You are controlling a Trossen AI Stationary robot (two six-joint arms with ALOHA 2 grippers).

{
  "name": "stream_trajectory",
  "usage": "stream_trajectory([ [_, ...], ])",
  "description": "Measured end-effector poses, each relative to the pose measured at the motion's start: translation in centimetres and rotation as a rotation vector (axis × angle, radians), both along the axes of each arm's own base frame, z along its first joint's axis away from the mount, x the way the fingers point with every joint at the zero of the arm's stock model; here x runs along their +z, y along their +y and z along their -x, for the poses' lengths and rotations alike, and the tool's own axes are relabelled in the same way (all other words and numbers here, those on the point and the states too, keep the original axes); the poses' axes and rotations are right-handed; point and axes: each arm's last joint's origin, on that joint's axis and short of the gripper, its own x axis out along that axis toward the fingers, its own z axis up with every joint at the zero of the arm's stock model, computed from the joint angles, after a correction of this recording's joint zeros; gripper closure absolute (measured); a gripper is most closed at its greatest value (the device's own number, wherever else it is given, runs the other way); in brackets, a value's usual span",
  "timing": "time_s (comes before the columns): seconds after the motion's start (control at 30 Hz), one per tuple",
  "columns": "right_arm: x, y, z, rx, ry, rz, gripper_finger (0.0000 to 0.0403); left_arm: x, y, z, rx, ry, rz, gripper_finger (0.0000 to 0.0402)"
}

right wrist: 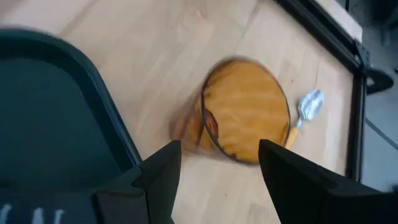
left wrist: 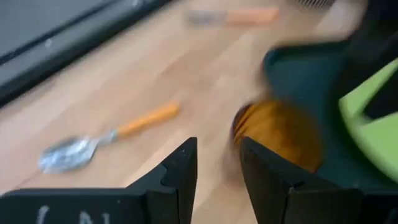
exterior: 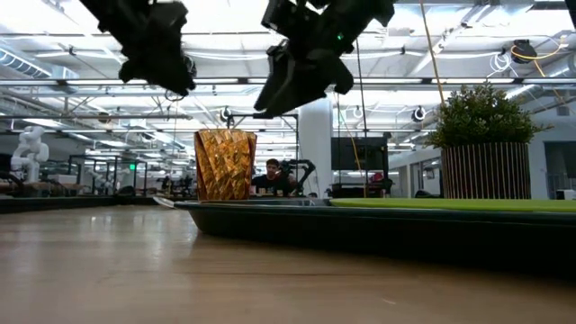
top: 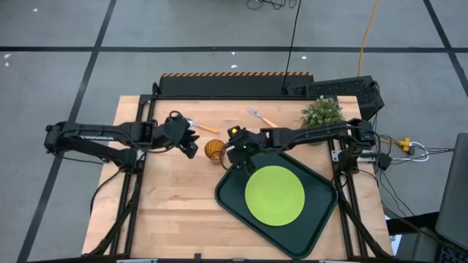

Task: Pick and place plate/cup/fork/spoon on tray
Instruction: Put the brown cup on the black tray to the top right of the green plate

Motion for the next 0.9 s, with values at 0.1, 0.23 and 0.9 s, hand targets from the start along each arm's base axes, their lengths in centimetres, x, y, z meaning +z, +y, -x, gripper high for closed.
stream_trajectory([
  [0.1, 0.1, -0.2, 0.0, -0.008, -0.006, -0.012, 0.0193, -0.6, 0.0, -0.1, 0.017, 0.044, 0.015, 0.0277],
  [0.23, 0.1, -0.2, 0.0, -0.026, -0.006, -0.028, 0.0193, -1.5, 0.0, -0.3, 0.023, 0.108, 0.076, 0.0277],
  [0.9, -0.1, -0.2, 0.2, -0.076, 0.016, -0.067, 0.0193, -5.7, -0.1, -3.2, 0.002, 0.292, 0.165, 0.0277],
])
